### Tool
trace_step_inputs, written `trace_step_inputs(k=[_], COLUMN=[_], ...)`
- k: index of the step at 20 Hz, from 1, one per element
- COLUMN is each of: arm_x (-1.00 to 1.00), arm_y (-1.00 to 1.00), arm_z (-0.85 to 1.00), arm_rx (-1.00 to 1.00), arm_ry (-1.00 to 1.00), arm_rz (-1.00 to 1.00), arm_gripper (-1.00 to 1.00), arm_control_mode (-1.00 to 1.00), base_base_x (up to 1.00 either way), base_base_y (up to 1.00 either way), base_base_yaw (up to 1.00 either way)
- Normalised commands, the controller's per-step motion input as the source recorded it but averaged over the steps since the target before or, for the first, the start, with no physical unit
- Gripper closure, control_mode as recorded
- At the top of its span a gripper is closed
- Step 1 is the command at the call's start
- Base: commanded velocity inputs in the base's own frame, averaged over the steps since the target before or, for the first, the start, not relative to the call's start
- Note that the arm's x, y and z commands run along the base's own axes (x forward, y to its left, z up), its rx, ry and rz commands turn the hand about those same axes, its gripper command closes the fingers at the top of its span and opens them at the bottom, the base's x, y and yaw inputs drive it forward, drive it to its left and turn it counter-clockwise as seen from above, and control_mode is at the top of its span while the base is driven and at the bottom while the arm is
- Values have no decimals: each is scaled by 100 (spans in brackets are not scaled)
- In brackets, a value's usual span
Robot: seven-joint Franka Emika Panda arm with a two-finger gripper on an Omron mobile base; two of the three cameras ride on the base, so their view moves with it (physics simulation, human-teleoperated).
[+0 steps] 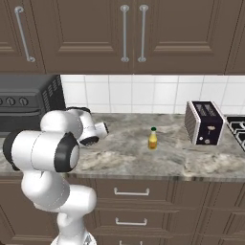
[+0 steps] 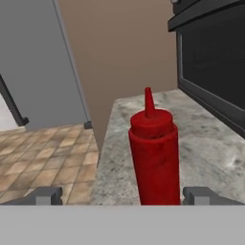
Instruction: Place the mustard and ketchup from the counter to the top shelf of the fridge. If the existing items in the fridge are on the top shelf, move them to other shelves.
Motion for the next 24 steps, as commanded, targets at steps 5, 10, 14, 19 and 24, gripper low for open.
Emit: trace_step_inputs(k=[5,10,14,19,24], arm_x=[2,12,20,13,0], arm_y=[29,14,0,1,1], arm_z=[-1,-1,-1,0,0], arm_rx=[0,0,0,0,0], arm_ry=[0,0,0,0,0], arm_rz=[0,-1,-3,-2,0], arm_gripper=[-100,-100,-100,-100,-100], arm_control_mode=[-100,-100,-100,-100,-100], base_base_x=[0,0,0,0,0], base_base_y=[0,0,0,0,0], base_base_yaw=[0,0,0,0,0])
